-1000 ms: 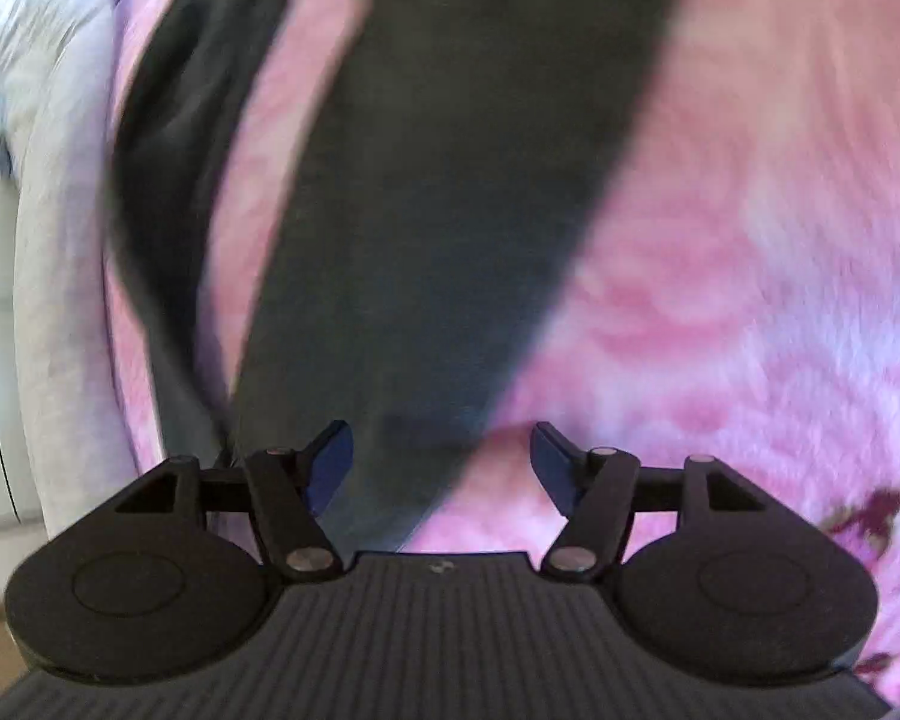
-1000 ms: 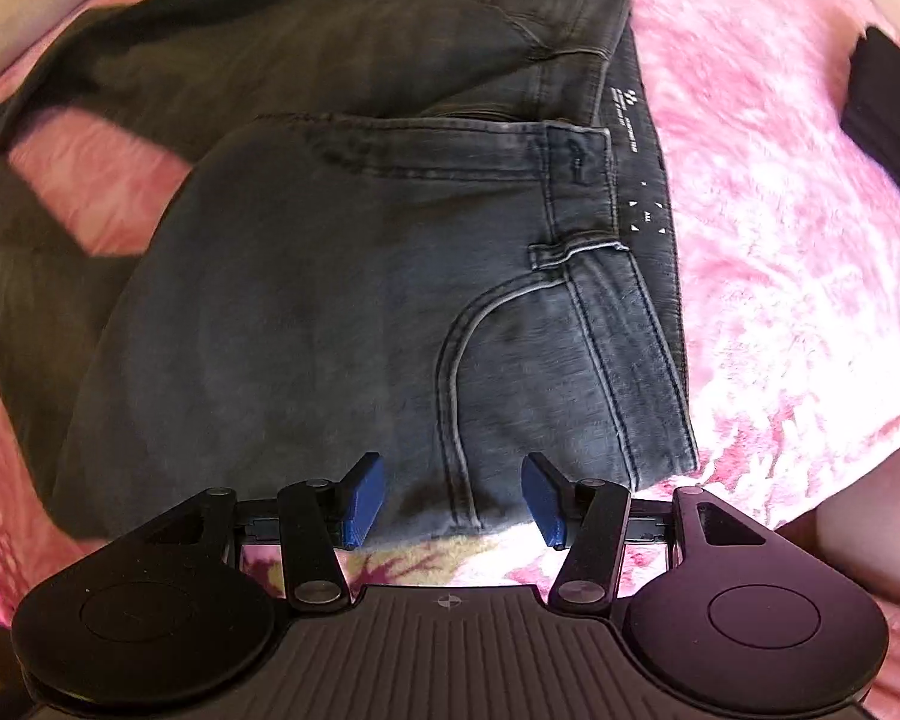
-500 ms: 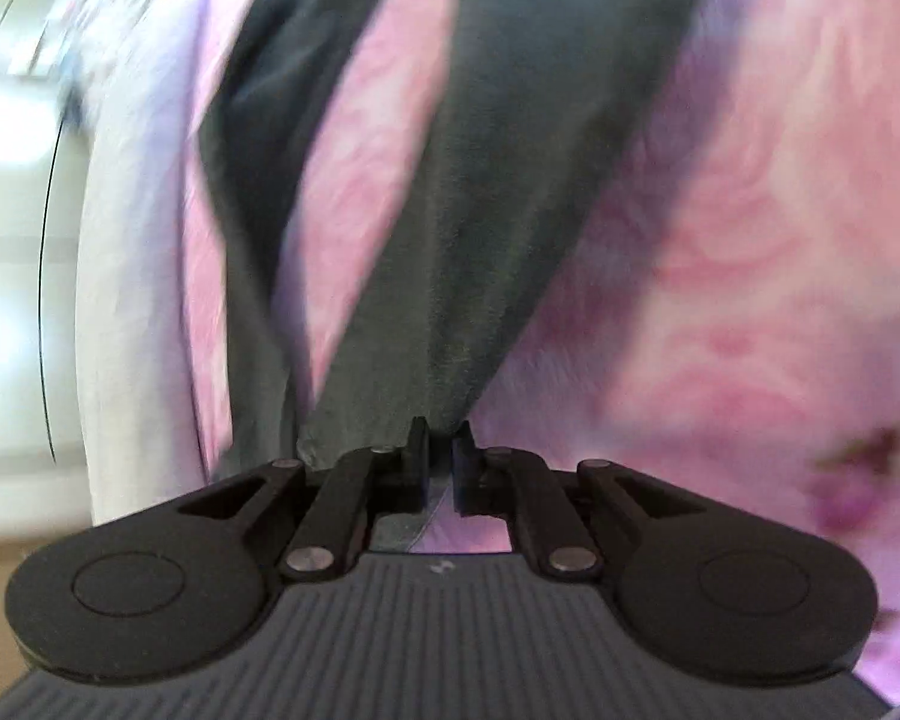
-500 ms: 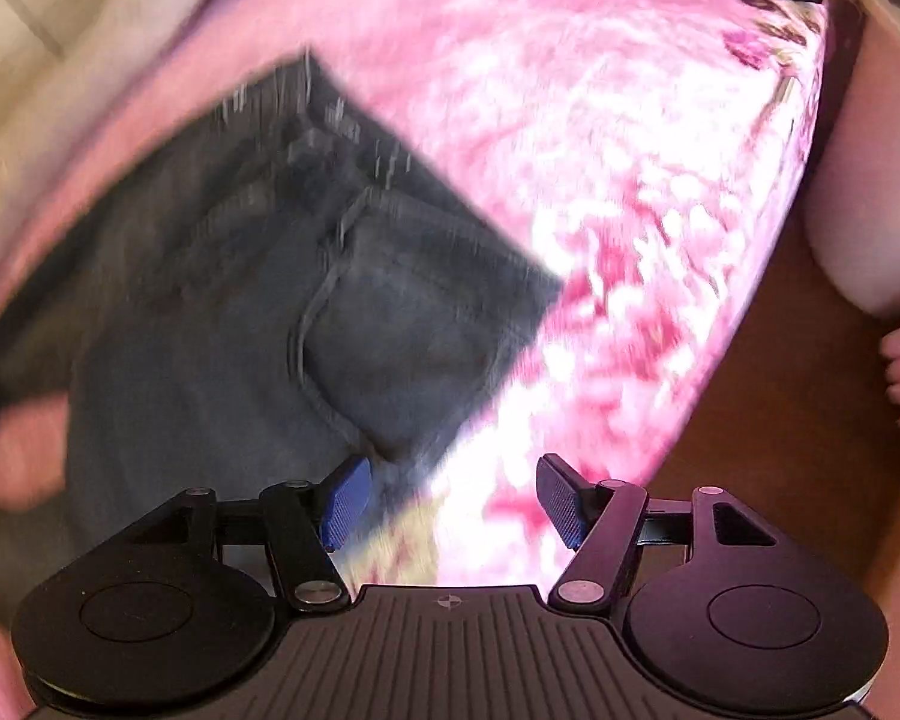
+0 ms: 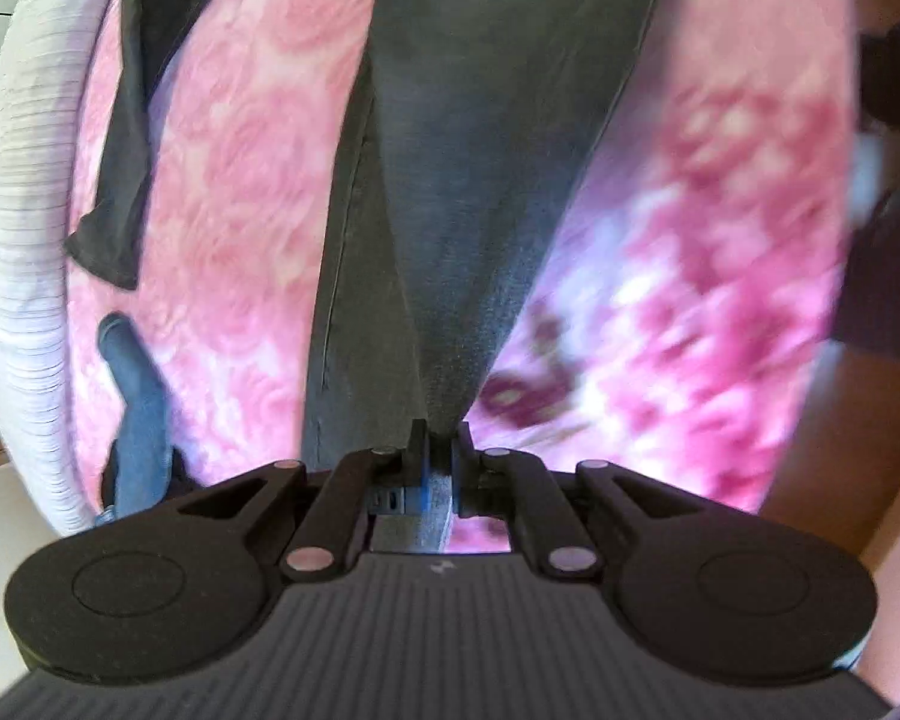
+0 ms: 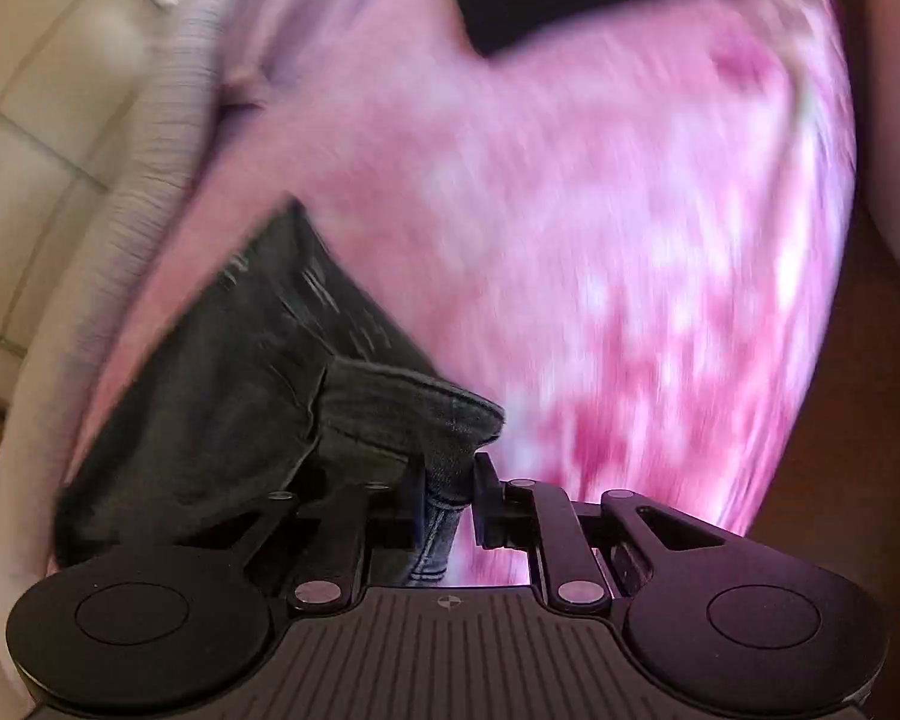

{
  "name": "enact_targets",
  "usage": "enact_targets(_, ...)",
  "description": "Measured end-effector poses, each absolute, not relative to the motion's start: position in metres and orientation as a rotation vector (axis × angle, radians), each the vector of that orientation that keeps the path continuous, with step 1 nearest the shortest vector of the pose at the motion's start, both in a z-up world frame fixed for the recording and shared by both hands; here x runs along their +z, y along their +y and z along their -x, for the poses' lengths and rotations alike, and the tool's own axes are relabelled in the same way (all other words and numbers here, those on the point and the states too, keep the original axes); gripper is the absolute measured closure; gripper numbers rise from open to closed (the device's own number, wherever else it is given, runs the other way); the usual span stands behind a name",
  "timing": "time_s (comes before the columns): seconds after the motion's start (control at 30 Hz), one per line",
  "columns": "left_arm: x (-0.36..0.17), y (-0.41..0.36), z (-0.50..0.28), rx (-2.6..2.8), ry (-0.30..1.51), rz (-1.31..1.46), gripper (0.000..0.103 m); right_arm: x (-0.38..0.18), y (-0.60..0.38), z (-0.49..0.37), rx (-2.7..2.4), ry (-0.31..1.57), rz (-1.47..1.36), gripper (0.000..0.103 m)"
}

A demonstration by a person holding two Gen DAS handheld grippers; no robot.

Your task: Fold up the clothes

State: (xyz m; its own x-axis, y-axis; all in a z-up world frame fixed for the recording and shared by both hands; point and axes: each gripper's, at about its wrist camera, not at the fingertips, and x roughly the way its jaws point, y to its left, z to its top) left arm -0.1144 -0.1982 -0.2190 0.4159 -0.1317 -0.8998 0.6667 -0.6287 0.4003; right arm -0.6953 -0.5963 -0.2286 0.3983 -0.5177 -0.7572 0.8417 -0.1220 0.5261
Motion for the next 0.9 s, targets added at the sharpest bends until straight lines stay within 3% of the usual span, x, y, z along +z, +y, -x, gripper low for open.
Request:
enact_targets(0.13, -0.212, -0.200, 0.163, -1.431, 0.495, -1.871, 0.099, -0.210, -0.632, 0.734, -1.204, 0.427, -1.101, 0.091)
enact_targets(0.27, -0.220, -0.198, 0.197, -1.435, 0.515, -1.899, 0.098, -0.234, -0.644, 0.767, -1.233, 0.440, -1.171, 0.090)
enact_targets(0.33, -0.228, -0.199, 0.196, -1.404, 0.559, -1.902, 0.093, -0.247, -0.646, 0.769, -1.217, 0.467, -1.199, 0.089)
enact_targets(0.43, -0.226, -0.192, 0.190, -1.339, 0.617, -1.947, 0.084, -0.238, -0.649, 0.758, -1.242, 0.567, -1.107, 0.076)
enact_targets(0.47, -0.222, -0.190, 0.185, -1.314, 0.619, -1.952, 0.084, -0.229, -0.650, 0.755, -1.276, 0.590, -1.059, 0.064)
enact_targets(0.57, -0.203, -0.189, 0.163, -1.213, 0.646, -1.911, 0.082, -0.198, -0.649, 0.740, -1.330, 0.631, -0.920, 0.060)
enact_targets(0.73, -0.172, -0.207, 0.121, -1.079, 0.606, -1.775, 0.060, -0.160, -0.654, 0.678, -1.185, 0.646, -0.752, 0.058)
enact_targets(0.9, -0.189, -0.279, 0.077, -1.125, 0.432, -1.690, 0.043, -0.153, -0.651, 0.577, -0.934, 0.738, -0.621, 0.057)
